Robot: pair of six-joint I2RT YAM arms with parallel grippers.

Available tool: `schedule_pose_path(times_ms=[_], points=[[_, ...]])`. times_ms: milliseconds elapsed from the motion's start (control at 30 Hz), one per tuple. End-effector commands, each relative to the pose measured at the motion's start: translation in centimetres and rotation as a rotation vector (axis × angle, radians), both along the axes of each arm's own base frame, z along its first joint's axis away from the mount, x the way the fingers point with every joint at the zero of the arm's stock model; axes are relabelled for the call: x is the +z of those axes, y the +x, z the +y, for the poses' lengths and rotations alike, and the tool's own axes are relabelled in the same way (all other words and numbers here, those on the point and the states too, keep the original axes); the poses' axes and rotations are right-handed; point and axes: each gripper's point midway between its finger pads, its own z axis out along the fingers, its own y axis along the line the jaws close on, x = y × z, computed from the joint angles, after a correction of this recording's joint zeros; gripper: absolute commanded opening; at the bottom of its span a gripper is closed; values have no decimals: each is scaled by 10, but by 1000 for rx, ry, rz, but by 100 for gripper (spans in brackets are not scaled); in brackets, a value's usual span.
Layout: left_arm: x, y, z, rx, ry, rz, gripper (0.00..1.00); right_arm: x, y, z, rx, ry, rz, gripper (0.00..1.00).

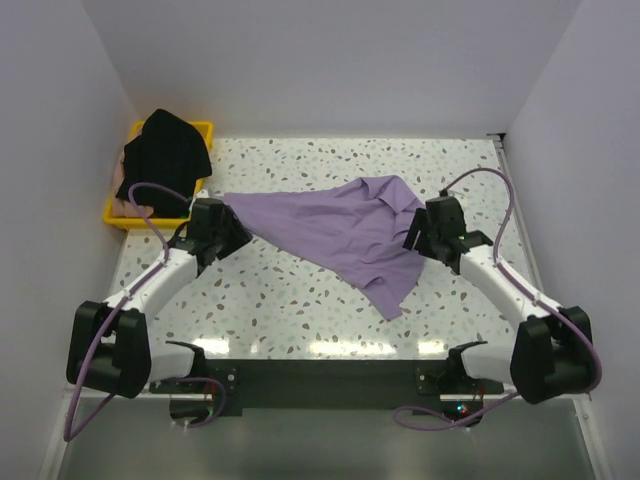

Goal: Fold and stack the t-shirts
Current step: Flatten the tshirt out

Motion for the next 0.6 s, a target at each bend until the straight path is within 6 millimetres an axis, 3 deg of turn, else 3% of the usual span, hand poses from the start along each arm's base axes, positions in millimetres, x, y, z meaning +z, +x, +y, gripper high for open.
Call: schedule_pose_path(times_ms=[0, 67, 233, 433, 567], points=[[16, 10, -2, 10, -35, -68, 56, -2, -25, 18, 41, 92, -10, 73], [20, 12, -4, 8, -43, -75, 56, -10, -35, 28, 63, 96, -1, 73], [24, 12, -8, -3, -63, -84, 56, -37, -52, 31, 26, 63, 55, 70], [25, 8, -9, -17, -68, -84, 56, -49, -51, 13, -56, -10, 62, 68], [28, 6, -9, -22, -67, -90, 56, -58, -41, 21, -50, -2, 80, 60]])
